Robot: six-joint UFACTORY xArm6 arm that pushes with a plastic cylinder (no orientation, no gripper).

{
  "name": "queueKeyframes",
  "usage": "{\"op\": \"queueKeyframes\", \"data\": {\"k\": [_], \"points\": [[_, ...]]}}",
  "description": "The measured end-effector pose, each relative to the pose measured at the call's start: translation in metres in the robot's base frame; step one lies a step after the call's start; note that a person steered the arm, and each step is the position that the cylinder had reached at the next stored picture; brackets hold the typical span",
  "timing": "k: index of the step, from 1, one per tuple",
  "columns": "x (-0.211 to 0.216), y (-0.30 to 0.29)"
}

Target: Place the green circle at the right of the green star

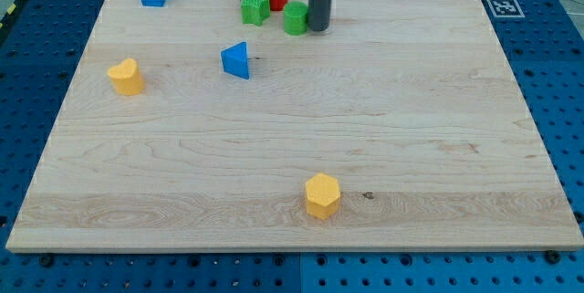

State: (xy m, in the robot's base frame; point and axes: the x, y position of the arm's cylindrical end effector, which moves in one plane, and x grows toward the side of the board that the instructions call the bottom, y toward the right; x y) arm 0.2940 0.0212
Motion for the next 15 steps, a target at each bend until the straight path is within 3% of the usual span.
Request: {"op": "queueKeyframes", "data": {"k": [1,3,6,8,11,13,15], "points": [[-0.002,-0.017],[0.021,0.005],[0.029,-0.063],[0.01,-0.085],[0.004,-0.05],[0.03,-0.027],[0.007,-0.01]]}}
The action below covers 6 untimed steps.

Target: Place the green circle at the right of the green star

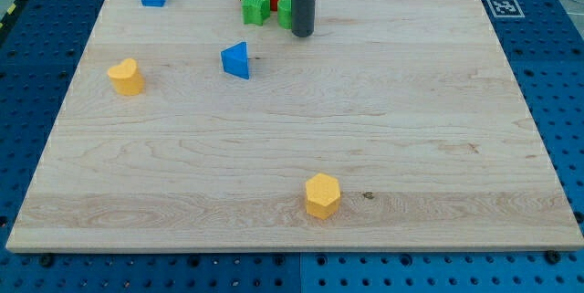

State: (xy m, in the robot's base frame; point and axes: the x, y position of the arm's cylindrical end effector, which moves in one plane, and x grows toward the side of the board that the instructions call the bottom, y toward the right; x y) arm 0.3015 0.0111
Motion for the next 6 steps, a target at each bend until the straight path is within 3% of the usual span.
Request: {"op": "queueKeyframes", "data": {"k": [6], "points": [[-0.006,-0.022]]}}
